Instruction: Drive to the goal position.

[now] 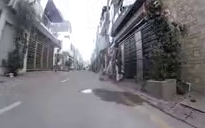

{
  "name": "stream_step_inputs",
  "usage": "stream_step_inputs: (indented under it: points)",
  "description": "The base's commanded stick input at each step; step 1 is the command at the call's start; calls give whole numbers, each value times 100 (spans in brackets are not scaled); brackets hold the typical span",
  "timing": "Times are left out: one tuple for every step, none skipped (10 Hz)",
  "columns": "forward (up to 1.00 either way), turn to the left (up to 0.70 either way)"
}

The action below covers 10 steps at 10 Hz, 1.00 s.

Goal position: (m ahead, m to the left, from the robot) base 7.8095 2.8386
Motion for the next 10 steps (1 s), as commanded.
stream_step_inputs:
  points:
    - [70,-35]
    - [70,-31]
    - [70,-6]
    - [70,0]
    - [70,0]
    - [70,0]
    - [70,0]
    - [70,0]
    - [70,-2]
    - [70,-25]
